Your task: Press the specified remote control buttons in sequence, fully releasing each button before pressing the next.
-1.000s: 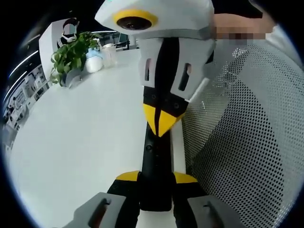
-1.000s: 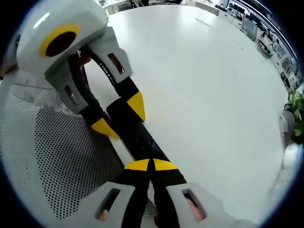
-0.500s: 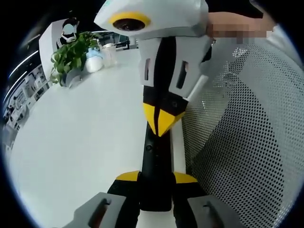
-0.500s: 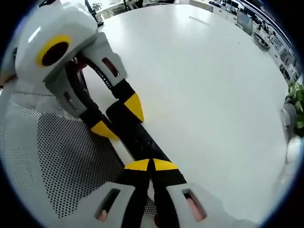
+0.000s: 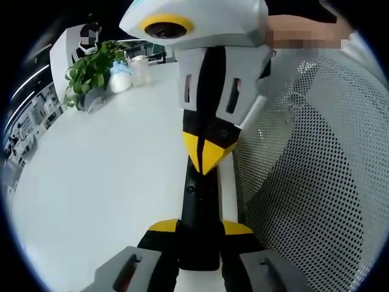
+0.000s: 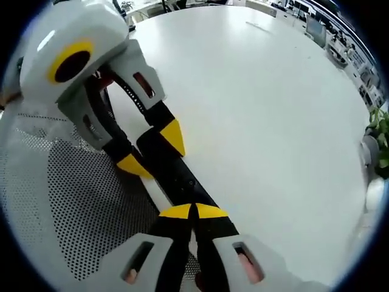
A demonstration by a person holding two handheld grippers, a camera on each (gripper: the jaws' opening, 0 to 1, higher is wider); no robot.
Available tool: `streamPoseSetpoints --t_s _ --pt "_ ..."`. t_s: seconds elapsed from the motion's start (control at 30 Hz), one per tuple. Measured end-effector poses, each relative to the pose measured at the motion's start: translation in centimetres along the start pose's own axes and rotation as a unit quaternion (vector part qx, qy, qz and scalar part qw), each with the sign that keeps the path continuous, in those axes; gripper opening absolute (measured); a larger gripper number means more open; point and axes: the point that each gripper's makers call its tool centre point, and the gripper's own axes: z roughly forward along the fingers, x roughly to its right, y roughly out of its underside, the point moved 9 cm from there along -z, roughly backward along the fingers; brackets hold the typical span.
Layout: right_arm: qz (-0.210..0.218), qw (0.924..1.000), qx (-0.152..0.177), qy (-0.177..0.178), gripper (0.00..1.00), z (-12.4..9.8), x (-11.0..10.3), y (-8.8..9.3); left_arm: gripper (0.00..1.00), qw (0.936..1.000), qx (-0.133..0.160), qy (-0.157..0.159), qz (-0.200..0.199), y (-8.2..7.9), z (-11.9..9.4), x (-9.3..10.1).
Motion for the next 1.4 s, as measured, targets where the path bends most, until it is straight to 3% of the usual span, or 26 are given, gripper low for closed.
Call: streamPoseSetpoints --t_s 0.57,1.1,1.4 --pt "-0.024 0.9992 0.031 0.009 0.00 -0.1 -0.2 -0.8 0.24 0.9999 0.002 0.007 0.010 -0.4 0.4 0.4" --pt "-0.052 0.9982 0.026 0.017 0.00 0.7 -0.5 -1.2 0.25 0.9999 0.003 0.010 0.014 -0.6 0.5 0.5" --pt "-0.038 0.9987 0.028 0.017 0.00 0.7 -0.3 -1.1 0.25 0.9998 0.002 0.011 0.015 -0.6 0.5 0.5"
